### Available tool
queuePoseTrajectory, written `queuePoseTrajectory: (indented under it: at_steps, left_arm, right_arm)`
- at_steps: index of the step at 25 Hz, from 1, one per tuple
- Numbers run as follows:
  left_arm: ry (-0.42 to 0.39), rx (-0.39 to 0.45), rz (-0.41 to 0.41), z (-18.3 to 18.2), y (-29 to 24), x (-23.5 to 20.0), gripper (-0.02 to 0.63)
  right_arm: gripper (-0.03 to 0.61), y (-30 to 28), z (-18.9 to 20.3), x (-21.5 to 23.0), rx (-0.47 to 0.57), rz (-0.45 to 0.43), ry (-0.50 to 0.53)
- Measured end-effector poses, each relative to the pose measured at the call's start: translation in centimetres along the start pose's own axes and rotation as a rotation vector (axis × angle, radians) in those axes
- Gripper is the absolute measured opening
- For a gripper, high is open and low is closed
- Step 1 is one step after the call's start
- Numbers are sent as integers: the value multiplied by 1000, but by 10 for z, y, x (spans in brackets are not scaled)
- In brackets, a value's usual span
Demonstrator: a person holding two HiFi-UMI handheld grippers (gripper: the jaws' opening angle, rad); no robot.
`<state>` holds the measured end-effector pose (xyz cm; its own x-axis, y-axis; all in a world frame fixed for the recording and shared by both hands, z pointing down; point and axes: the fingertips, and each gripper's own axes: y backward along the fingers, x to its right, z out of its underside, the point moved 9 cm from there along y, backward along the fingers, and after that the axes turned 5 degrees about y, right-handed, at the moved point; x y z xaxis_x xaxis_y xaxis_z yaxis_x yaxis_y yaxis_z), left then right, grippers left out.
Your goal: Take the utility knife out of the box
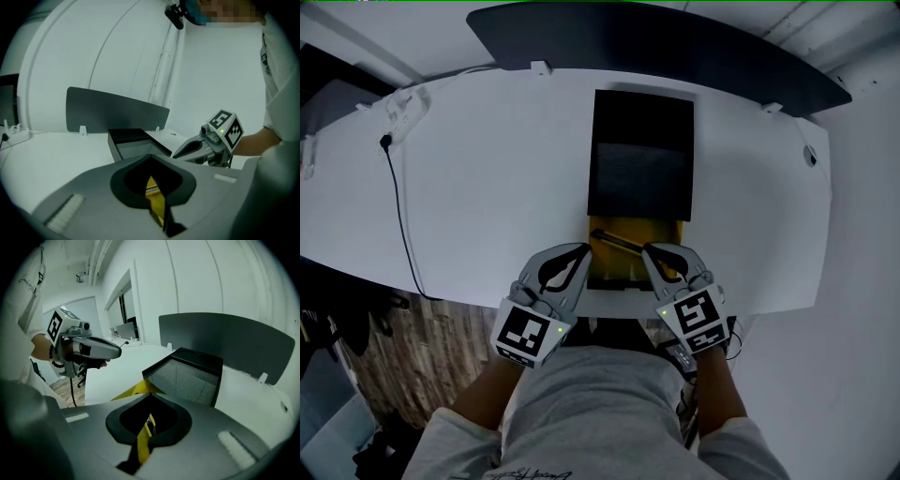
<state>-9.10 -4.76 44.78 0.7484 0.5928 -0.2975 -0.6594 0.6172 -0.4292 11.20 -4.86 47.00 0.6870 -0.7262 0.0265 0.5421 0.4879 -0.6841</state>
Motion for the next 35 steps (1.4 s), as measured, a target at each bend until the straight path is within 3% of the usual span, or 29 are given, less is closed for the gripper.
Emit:
queuePoseTrajectory:
  at_steps: [10,17,35]
  left_arm:
    - [11,-15,7,7,-4,-6,0]
    - [38,-34,-7,20,-2,-12,1]
    - [85,-47,-31,32,-2,-24,0]
  right_arm:
    - [16,-25,19,-4,-149,-35,107]
    - [61,-40,26,-11,-256,-71,210]
    - [158,-70,33,-14,-412,-148,369]
